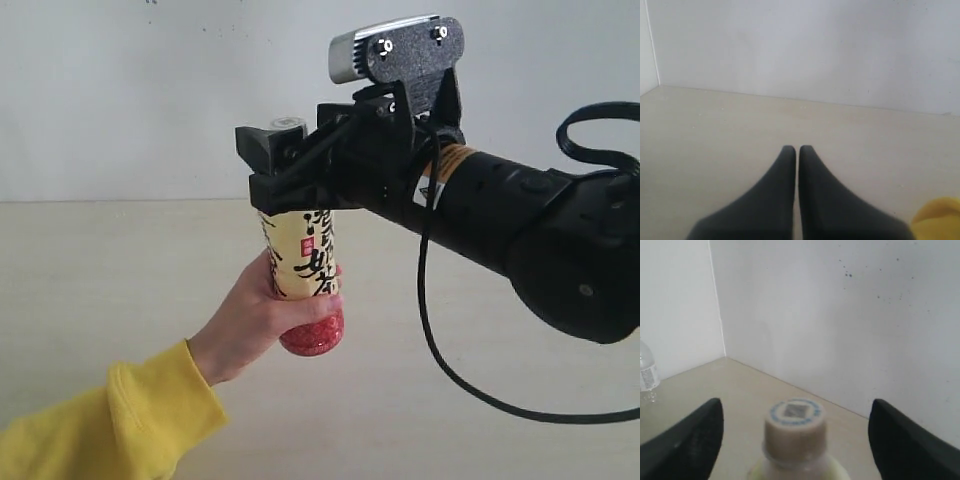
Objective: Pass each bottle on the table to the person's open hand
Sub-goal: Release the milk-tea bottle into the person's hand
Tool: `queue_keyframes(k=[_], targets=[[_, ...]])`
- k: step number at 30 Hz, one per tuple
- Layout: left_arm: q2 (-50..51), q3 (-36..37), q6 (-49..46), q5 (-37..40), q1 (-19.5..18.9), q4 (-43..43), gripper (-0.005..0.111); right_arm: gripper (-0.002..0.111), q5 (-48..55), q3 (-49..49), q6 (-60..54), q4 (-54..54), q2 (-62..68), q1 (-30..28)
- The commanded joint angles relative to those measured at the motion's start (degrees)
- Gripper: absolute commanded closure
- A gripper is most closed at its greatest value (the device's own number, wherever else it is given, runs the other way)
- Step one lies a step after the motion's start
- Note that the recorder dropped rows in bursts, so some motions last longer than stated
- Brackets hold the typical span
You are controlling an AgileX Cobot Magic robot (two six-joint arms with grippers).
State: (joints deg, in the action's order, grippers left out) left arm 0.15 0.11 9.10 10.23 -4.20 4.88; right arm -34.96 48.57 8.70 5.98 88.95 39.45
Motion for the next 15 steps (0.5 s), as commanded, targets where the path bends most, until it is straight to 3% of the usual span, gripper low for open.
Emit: queue_keyframes(k=[1, 6, 10, 12, 15], targets=[[-0.2, -0.1, 0.1, 0.0, 0.0, 0.0, 0.103, 0.035, 0.1, 0.5, -3.2, -2.8, -1.1, -0.1], [-0.2, -0.1, 0.1, 0.0, 0.0, 0.0, 0.103, 0.035, 3.1, 0.5, -7.2, -4.1, -6.1, -0.2], [-0.2, -0.1, 0.1, 0.0, 0.0, 0.0, 0.103, 0.037, 11.7, 0.5, -18.0, -11.3, -12.3, -3.1], [-0.2, -0.1, 0.1, 0.0, 0.0, 0.0, 0.103, 0.051, 17.0, 0.5, -22.4, -14.3, -15.8, -5.8], [-0.2, -0.1, 0.1, 0.0, 0.0, 0.0, 0.103, 0.091, 23.1, 0.5, -22.7, -14.4, -20.8, -9.2]])
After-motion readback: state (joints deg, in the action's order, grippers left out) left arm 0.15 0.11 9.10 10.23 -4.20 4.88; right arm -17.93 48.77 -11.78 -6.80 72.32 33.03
